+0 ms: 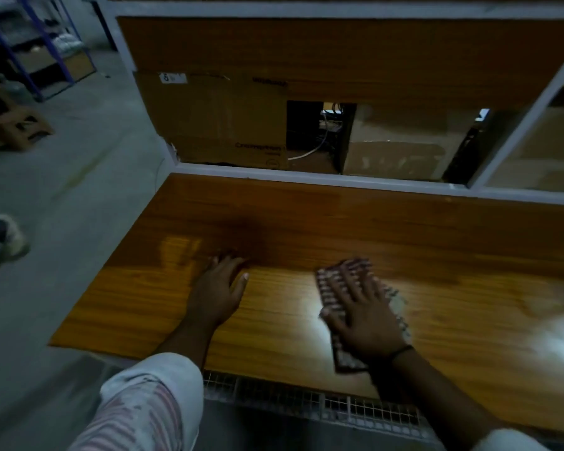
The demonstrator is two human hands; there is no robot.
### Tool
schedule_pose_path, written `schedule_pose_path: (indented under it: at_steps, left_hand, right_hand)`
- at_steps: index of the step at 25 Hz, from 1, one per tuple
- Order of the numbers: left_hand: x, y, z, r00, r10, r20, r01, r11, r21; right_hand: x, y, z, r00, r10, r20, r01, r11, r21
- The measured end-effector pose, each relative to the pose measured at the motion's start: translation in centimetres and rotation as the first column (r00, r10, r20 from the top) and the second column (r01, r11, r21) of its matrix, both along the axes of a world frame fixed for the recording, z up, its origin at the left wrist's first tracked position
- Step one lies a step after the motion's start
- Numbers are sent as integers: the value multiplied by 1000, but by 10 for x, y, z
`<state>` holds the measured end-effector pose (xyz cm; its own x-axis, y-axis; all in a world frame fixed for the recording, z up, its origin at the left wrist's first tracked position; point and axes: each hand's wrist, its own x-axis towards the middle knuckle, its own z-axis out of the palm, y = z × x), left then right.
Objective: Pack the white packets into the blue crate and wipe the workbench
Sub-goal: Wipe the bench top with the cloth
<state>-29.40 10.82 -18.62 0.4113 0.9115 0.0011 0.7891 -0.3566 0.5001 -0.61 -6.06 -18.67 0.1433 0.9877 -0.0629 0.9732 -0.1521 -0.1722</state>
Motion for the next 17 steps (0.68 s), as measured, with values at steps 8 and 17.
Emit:
schedule_pose_path:
  at_steps: [8, 17]
  left_hand:
    - [5, 4, -5, 986, -29, -165, 47, 993, 111]
    - [125, -47, 13, 871, -405, -279, 434, 899, 50]
  right_hand:
    - [-89, -37, 9, 998, 7, -67, -8, 1000, -17]
    - [13, -62, 1, 869, -492, 50, 494, 868, -46]
